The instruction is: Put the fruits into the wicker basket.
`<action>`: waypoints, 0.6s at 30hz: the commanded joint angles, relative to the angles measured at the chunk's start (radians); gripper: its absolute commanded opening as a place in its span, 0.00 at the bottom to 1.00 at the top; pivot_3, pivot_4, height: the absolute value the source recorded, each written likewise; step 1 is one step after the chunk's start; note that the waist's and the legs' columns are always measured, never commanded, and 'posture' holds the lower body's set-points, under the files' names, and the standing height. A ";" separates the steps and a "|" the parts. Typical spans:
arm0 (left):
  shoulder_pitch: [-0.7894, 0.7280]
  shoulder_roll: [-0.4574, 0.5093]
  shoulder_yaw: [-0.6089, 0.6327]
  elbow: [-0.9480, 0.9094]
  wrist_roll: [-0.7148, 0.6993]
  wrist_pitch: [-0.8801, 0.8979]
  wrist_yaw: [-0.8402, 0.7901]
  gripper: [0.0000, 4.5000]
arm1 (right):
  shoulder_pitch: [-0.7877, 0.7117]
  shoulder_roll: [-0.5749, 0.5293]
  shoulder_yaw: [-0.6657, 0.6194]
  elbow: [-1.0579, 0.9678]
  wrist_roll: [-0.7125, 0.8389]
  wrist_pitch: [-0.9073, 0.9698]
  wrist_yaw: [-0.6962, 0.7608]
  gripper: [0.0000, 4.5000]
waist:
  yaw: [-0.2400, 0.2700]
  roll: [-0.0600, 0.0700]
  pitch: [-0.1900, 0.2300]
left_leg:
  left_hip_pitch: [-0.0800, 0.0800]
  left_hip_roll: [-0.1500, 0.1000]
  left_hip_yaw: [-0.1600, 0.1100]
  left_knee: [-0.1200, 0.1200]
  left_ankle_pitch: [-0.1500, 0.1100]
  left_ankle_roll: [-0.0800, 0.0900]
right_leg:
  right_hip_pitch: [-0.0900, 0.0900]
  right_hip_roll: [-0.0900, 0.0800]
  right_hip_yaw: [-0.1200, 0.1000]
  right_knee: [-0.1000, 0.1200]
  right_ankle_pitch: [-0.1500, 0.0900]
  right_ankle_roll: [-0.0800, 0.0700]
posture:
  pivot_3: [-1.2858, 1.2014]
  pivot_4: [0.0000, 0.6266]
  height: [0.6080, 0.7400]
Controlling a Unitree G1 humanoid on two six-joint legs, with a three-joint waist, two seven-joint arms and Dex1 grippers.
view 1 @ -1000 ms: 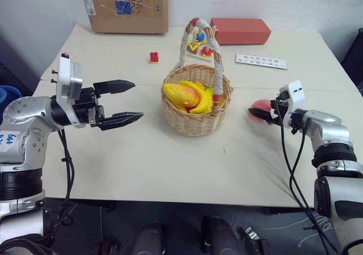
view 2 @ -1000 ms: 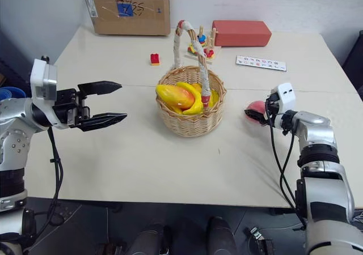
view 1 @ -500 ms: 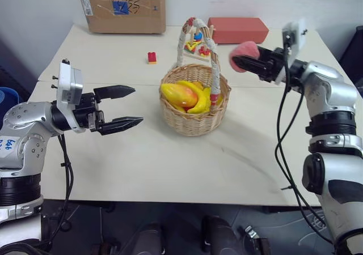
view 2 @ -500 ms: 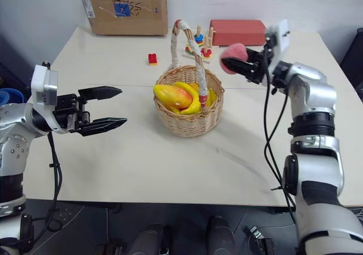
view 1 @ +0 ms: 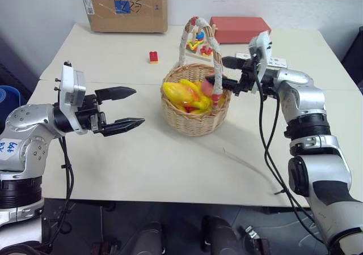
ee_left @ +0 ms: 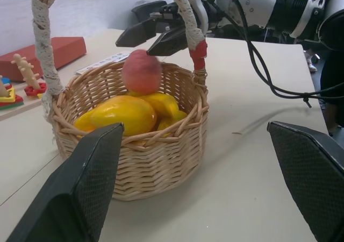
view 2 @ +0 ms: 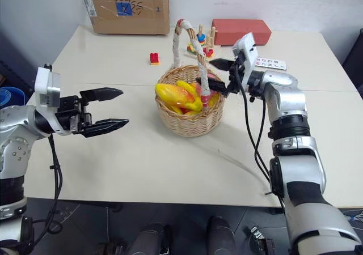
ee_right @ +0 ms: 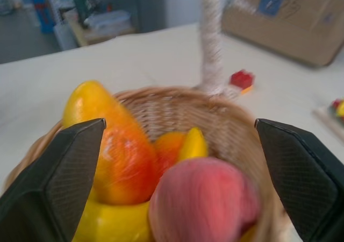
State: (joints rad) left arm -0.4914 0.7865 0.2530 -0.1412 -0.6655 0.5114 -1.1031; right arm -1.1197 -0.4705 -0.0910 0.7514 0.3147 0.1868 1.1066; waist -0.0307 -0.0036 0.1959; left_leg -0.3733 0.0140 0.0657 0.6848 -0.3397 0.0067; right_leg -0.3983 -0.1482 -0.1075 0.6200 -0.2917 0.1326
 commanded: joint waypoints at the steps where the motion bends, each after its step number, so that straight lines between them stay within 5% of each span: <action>1: 0.002 -0.004 0.005 -0.011 -0.003 -0.022 0.004 1.00 | 0.019 -0.060 -0.081 -0.026 0.049 -0.072 0.037 0.99 | 0.002 0.000 0.000 | 0.000 0.000 0.000 0.000 0.000 0.000 | 0.000 0.000 0.000 0.000 0.000 0.000 | 0.52 0.24 1.00; 5: 0.005 -0.001 0.010 0.013 0.007 -0.040 0.001 1.00 | 0.202 -0.167 -0.147 -0.203 0.105 -0.068 0.106 0.99 | 0.016 0.000 0.000 | 0.000 0.000 -0.001 0.000 0.000 0.000 | 0.001 0.000 -0.001 -0.001 0.000 0.000 | 0.52 0.24 1.00; 10: 0.026 0.016 0.014 0.055 0.021 -0.064 -0.018 1.00 | 0.537 -0.233 -0.212 -0.722 0.322 0.196 0.080 0.99 | 0.024 0.002 0.001 | -0.001 0.000 0.000 -0.001 0.000 0.001 | 0.000 0.000 -0.001 -0.003 0.000 0.000 | 0.52 0.24 1.00; 14: 0.027 0.017 0.006 0.081 0.036 -0.080 -0.028 1.00 | 0.710 -0.162 -0.166 -1.029 0.334 0.257 -0.100 0.99 | 0.011 0.001 0.001 | 0.004 0.002 0.001 -0.001 0.001 -0.001 | 0.001 0.001 0.001 0.000 0.000 0.000 | 0.52 0.24 1.00; 18: 0.018 0.006 -0.013 0.082 0.042 -0.079 -0.029 1.00 | 0.712 -0.024 -0.091 -1.108 0.240 0.256 -0.341 0.99 | 0.006 0.001 0.001 | 0.004 0.002 0.000 -0.001 0.001 -0.002 | 0.001 0.001 0.003 0.001 0.000 0.000 | 0.52 0.24 1.00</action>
State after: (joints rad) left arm -0.4612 0.7889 0.2363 -0.0577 -0.6244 0.4445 -1.1273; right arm -0.3881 -0.5058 -0.1946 -0.3072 0.5803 0.4482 0.8420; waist -0.0246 -0.0030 0.1965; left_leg -0.3691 0.0157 0.0644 0.6840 -0.3383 0.0045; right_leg -0.3981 -0.1473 -0.1042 0.6214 -0.2916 0.1325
